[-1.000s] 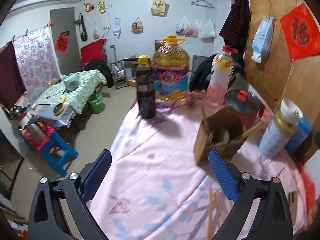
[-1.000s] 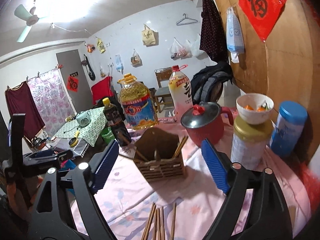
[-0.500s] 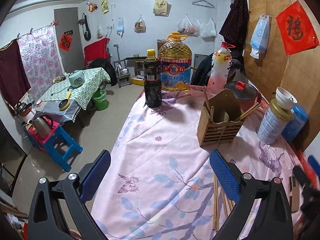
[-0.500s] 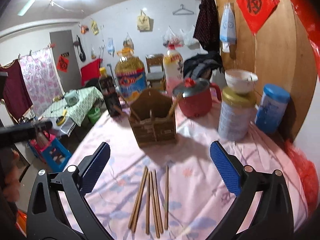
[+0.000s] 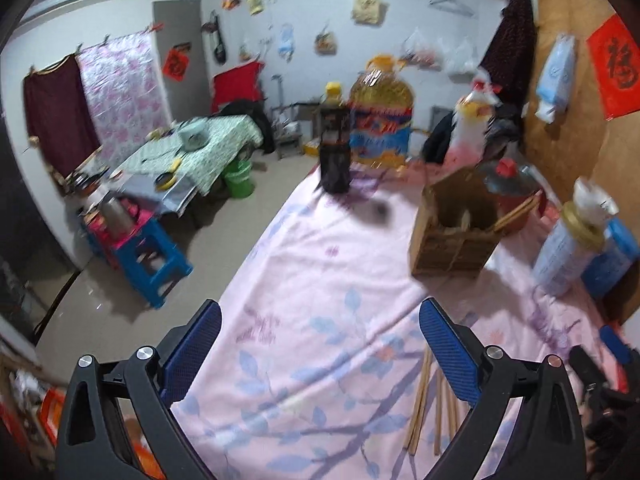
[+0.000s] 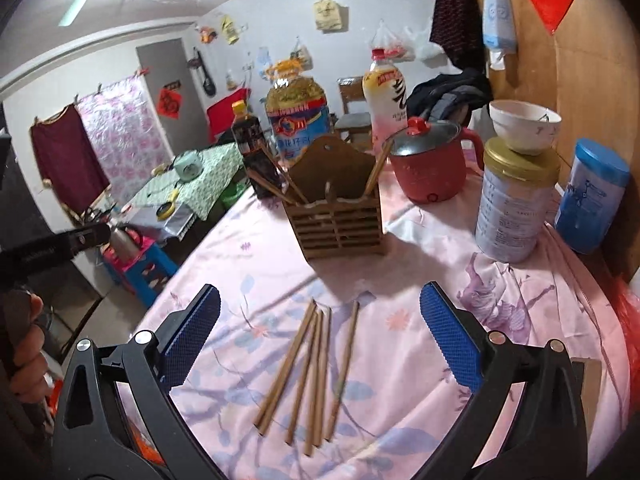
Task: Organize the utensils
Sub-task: 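Move both open tools back over the remaining chopsticks on the sheet, then close the left tool on one chopstick while the right tool closes on another, then lift both chopsticks and carry them toward the wooden holder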
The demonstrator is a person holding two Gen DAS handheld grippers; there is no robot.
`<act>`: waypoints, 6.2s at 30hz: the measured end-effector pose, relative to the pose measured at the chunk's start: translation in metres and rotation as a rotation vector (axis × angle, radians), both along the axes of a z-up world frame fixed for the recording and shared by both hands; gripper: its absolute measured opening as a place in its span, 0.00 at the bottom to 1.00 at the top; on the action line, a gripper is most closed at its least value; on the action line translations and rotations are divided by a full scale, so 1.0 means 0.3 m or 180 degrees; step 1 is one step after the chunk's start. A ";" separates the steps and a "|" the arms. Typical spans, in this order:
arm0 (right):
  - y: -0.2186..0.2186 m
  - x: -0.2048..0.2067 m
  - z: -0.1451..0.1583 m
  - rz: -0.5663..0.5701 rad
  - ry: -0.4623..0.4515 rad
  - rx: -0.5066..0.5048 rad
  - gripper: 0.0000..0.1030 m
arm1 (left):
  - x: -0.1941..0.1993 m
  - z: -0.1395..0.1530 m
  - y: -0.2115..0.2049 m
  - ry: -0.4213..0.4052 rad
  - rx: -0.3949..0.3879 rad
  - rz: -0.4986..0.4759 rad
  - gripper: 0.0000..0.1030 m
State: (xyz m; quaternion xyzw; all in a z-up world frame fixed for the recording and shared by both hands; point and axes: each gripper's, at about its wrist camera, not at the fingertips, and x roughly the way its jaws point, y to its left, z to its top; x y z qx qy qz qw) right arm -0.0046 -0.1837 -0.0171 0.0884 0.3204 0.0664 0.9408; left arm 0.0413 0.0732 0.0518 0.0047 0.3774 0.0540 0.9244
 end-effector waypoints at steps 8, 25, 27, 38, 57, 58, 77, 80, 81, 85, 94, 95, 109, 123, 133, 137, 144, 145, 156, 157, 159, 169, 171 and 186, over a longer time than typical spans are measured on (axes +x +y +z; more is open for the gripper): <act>-0.161 -0.060 -0.158 0.0092 0.0390 -0.0043 0.94 | -0.079 -0.332 -0.030 0.0865 -0.0270 0.0154 0.91; -0.160 -0.179 -0.253 -0.0227 0.0785 -0.0496 0.94 | -0.104 -0.679 -0.199 0.1376 -0.0092 -0.1132 0.60; -0.155 -0.184 -0.253 -0.0225 0.0783 -0.0538 0.94 | -0.096 -0.703 -0.201 0.1386 -0.0085 -0.1122 0.60; -0.190 -0.234 -0.221 -0.0246 0.0684 -0.0810 0.94 | -0.043 -0.708 -0.204 0.1128 -0.0257 -0.1024 0.51; -0.213 -0.236 -0.219 -0.0240 0.0640 -0.0768 0.93 | -0.085 -0.713 -0.282 0.1009 -0.0026 -0.1206 0.06; -0.211 -0.234 -0.218 -0.0219 0.0630 -0.0744 0.92 | -0.083 -0.709 -0.280 0.0995 -0.0012 -0.1187 0.06; 0.074 -0.017 -0.492 0.0523 0.1153 -0.0475 0.45 | -0.059 -0.575 -0.044 0.1117 -0.0044 -0.0840 0.06; 0.078 -0.002 -0.521 0.0467 0.1239 -0.0406 0.40 | -0.058 -0.575 -0.040 0.1135 -0.0046 -0.0875 0.06; 0.082 0.002 -0.526 0.0441 0.1242 -0.0379 0.39 | -0.057 -0.575 -0.037 0.1142 -0.0040 -0.0883 0.06; 0.102 0.016 -0.538 0.0437 0.1233 -0.0377 0.39 | -0.053 -0.572 -0.025 0.1168 -0.0030 -0.0899 0.06; 0.040 0.001 -0.555 0.0074 0.1212 -0.0336 0.31 | -0.039 -0.574 -0.027 0.1193 0.0011 -0.1030 0.06; 0.025 -0.007 -0.554 0.0030 0.1216 -0.0342 0.31 | -0.036 -0.575 -0.028 0.1191 0.0012 -0.1041 0.06; 0.029 -0.060 -0.567 0.0019 0.0970 -0.0406 0.07 | -0.027 -0.613 -0.051 0.1325 0.0070 -0.1146 0.06; -0.033 -0.009 -0.044 -0.0091 -0.0139 -0.0523 0.06 | 0.083 -0.153 -0.069 0.0352 -0.0164 -0.1271 0.06; -0.036 -0.008 0.019 -0.0024 -0.0135 -0.0430 0.06 | 0.106 0.008 -0.135 0.0022 -0.0316 -0.1433 0.06; -0.024 -0.017 -0.053 0.0049 0.0166 -0.0566 0.06 | 0.120 -0.003 -0.138 0.0051 -0.0329 -0.1464 0.06; -0.004 -0.010 -0.181 0.0055 0.0750 -0.0711 0.06 | 0.161 -0.043 -0.120 0.0163 -0.0352 -0.1555 0.06; -0.005 0.000 -0.204 0.0014 0.0864 -0.0689 0.06 | 0.165 -0.048 -0.117 0.0171 -0.0341 -0.1589 0.06; 0.047 0.024 -0.245 -0.0049 0.1164 -0.0775 0.06 | 0.235 -0.051 -0.066 0.0180 -0.0323 -0.1807 0.06; 0.047 0.040 -0.241 -0.0021 0.1161 -0.0780 0.06 | 0.241 -0.049 -0.066 0.0176 -0.0331 -0.1789 0.06; 0.039 0.096 -0.239 0.0091 0.1211 -0.0807 0.06 | 0.259 -0.049 -0.069 0.0161 -0.0346 -0.1693 0.06; -0.030 0.340 -0.291 0.0501 0.1541 -0.0945 0.06 | 0.296 -0.025 -0.106 0.0122 -0.0330 -0.1378 0.06; -0.036 0.373 -0.265 0.0533 0.1459 -0.0976 0.07 | 0.303 -0.017 -0.112 0.0099 -0.0338 -0.1325 0.06; -0.068 0.451 0.174 0.0367 0.0182 -0.0576 0.06 | 0.439 0.149 -0.189 -0.0068 -0.0437 -0.1368 0.06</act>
